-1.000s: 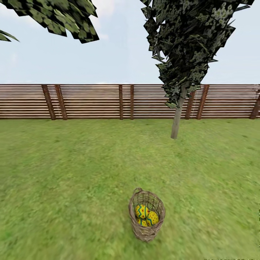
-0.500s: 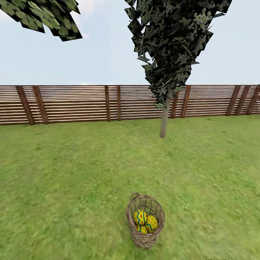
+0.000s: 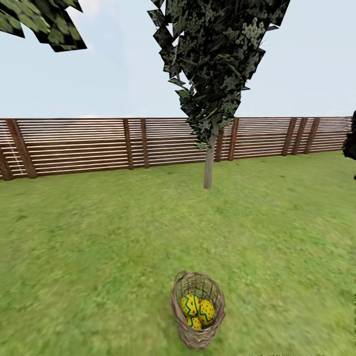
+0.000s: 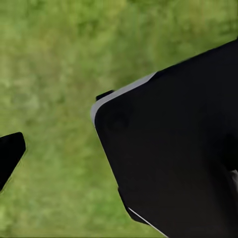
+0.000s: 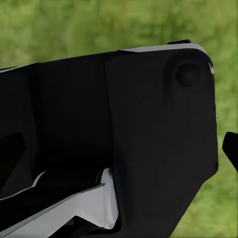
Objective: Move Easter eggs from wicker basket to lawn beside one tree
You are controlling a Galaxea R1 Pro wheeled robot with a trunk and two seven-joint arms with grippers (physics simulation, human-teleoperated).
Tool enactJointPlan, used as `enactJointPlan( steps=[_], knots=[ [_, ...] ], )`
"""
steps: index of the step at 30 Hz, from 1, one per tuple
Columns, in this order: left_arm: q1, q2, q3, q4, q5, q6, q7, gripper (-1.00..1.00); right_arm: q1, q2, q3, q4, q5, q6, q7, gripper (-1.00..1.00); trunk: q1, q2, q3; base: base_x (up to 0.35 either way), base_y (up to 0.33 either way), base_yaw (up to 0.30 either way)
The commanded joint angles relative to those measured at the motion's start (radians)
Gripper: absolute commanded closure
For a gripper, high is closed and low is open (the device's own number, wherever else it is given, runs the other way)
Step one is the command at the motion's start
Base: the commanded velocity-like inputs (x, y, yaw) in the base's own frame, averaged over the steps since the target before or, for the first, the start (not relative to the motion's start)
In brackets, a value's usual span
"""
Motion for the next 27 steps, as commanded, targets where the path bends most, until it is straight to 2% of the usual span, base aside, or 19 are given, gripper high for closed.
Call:
enactJointPlan(
  steps=[1, 10, 27],
  knots=[
    [0.000, 0.000, -0.002, 0.000, -0.001, -0.003, -0.001, -1.00, 0.000, 0.000, -0.008, 0.000, -0.002, -0.003, 0.004, -1.00, 0.001, 0.000, 0.000, 0.111, 0.263, -0.265],
    [0.000, 0.000, -0.002, 0.000, -0.001, -0.003, -0.001, -1.00, 0.000, 0.000, -0.008, 0.000, -0.002, -0.003, 0.004, -1.00, 0.001, 0.000, 0.004, 0.056, 0.195, -0.265],
    [0.000, 0.000, -0.001, 0.000, -0.001, -0.003, -0.001, -1.00, 0.000, 0.000, -0.007, 0.000, -0.002, -0.003, 0.004, -1.00, 0.001, 0.000, 0.012, 0.003, 0.017, -0.265]
  ],
)
